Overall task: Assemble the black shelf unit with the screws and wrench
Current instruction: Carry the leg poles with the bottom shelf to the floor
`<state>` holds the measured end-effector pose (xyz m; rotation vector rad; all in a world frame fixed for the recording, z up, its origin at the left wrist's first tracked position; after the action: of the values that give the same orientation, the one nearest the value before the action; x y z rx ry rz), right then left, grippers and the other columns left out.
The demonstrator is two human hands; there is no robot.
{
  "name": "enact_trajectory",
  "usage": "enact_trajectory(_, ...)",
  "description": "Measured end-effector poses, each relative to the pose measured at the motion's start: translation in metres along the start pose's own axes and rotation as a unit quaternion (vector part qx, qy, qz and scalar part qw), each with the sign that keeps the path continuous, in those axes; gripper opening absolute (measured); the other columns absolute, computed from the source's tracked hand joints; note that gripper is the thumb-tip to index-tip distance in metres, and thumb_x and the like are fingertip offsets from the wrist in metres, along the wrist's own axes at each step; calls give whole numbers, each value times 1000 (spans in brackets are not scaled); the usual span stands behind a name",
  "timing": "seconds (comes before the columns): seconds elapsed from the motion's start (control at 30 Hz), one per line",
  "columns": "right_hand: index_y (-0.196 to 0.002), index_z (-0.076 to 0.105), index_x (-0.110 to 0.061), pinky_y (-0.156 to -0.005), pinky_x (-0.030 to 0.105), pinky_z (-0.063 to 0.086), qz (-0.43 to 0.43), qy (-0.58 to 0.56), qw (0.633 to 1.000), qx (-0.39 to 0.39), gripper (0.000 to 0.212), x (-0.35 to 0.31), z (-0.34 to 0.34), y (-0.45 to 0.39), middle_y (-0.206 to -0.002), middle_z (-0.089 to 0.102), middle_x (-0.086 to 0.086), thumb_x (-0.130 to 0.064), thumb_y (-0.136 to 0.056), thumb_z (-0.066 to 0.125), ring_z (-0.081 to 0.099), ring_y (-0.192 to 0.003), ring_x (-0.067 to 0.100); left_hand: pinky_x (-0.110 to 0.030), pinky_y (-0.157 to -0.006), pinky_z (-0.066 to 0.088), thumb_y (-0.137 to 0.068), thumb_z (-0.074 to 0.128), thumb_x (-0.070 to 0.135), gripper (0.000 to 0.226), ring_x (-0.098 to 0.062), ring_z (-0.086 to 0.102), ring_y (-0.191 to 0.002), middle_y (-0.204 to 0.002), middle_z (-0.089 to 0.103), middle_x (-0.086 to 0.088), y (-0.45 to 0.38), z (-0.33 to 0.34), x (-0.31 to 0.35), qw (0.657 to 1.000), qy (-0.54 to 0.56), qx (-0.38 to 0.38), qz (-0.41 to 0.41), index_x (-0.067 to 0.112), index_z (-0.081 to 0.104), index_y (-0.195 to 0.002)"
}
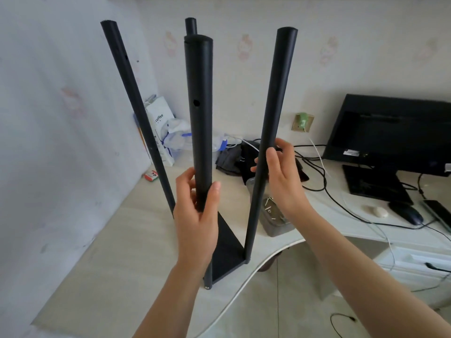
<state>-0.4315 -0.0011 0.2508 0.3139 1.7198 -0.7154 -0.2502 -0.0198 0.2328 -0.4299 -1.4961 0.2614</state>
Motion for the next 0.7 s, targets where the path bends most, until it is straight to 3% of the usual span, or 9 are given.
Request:
enact_trajectory(0.07, -124, 43, -25, -76, 30, 57, -19, -7, 1000, -6, 20, 0, 2, -4, -88, 59, -2, -32, -107, 35, 64, -81, 15, -46, -65, 52, -91, 55, 52, 20, -28, 56, -68, -78, 55, -4, -1, 5, -1, 1000, -18, 7, 21, 38, 51, -105)
enact_trajectory(0.17, -113, 53, -15, -73, 37, 53, -26, 7, 999, -29, 30, 2, 6, -8, -82, 56, 5, -36, -107, 32, 59, -74, 18, -53, -59, 49, -92, 54, 53, 20, -31, 50, -62, -72, 48, -9, -5, 11, -4, 999, -28, 15, 19, 35, 48, -97)
enact_trajectory(0.27, -102, 55, -6, -71, 40, 52, -33, -2, 999, -40, 41, 3, 8, -9, -77, 54, 18, -37, -106, 30, 57, -71, 27, -56, -54, 46, -92, 55, 56, 24, -35, 47, -59, -70, 45, -9, -10, 11, -8, 999, -37, 15, 16, 34, 46, -92)
enact_trajectory(0.33, -99, 54, -5, -70, 40, 51, -33, -4, 999, -38, 41, 3, 10, -11, -75, 53, 16, -38, -106, 30, 58, -69, 27, -55, -52, 45, -92, 55, 56, 23, -37, 45, -58, -69, 44, -9, -13, 11, -7, 999, -39, 12, 19, 35, 45, -90)
enact_trajectory(0.43, -97, 51, -2, -66, 36, 51, -36, -11, 999, -38, 39, -2, 11, -13, -77, 51, 8, -34, -107, 30, 59, -65, 22, -50, -52, 46, -91, 54, 56, 21, -31, 46, -57, -68, 45, -1, -17, 10, -2, 999, -43, 11, 17, 37, 46, -91)
enact_trajectory(0.57, -98, 48, 5, -61, 42, 49, -52, -18, 997, -46, 42, -15, 14, -9, -73, 55, 12, -32, -108, 31, 54, -59, 25, -28, -52, 41, -92, 55, 53, 20, -10, 45, -52, -66, 50, 15, -24, 1, 7, 999, -30, 14, 24, 34, 47, -92)
enact_trajectory(0.7, -99, 45, 7, -55, 41, 47, -54, -33, 998, -30, 42, -27, 11, 2, -69, 51, 15, -32, -107, 33, 49, -56, 25, -31, -47, 41, -95, 55, 46, 16, -10, 43, -47, -61, 48, 10, -24, -7, 22, 999, -15, 16, 48, 36, 46, -87)
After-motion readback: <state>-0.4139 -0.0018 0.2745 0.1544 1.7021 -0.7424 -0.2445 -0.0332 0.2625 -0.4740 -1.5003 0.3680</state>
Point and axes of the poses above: each hand's wrist, its own y-axis away from the middle knuckle, its own z-axis out of the palm, x = y × z, the point moved 2 cm from there along -y, towards the middle knuckle
